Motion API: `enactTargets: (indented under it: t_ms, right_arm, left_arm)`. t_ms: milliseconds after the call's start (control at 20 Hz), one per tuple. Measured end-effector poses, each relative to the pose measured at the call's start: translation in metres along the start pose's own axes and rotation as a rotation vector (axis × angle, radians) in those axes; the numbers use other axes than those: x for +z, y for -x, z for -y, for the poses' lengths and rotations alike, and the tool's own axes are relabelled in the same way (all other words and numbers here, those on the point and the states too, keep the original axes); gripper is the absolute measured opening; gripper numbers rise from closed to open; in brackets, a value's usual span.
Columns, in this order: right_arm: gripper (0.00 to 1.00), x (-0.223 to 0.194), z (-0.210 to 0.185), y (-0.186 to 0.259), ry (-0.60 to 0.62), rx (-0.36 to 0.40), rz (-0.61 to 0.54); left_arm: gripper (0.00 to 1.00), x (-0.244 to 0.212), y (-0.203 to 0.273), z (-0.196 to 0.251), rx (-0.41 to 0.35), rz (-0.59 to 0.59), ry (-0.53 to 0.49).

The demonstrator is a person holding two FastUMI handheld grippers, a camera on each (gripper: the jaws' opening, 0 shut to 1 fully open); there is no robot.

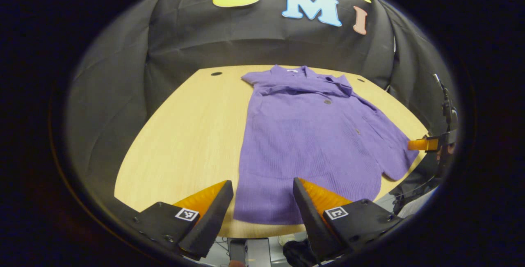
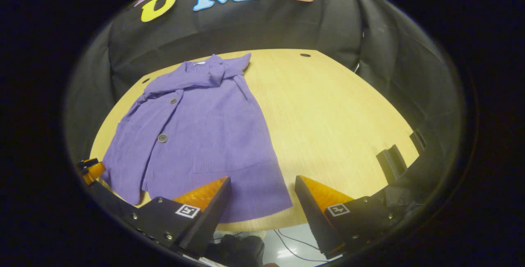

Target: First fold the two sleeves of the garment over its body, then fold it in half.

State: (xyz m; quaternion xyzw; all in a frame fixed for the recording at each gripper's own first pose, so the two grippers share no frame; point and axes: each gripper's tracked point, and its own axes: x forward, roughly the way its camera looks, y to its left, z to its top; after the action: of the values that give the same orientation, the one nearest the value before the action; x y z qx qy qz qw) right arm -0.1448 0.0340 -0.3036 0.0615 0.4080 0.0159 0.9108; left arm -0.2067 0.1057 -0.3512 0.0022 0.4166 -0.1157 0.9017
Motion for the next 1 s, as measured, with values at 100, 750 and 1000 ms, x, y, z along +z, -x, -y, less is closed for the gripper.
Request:
enactTargets:
  t_ms: [100,750,1000]
  right_arm:
    - [0.96,-0.009,0.0,0.0,0.007,0.006,-0.018]
    - [0.48,-0.015,-0.022,-0.001,0.076,0.1,-0.013]
    - [0.08,-0.016,-0.026,0.0,0.072,0.17,-0.023]
  left_arm:
    - [0.94,-0.011,0.0,0.0,0.007,-0.019,0.025]
    - [0.51,-0.025,-0.008,0.038,0.036,-0.012,0.004]
    - [0.12,-0.025,-0.01,0.044,0.106,-0.024,0.111]
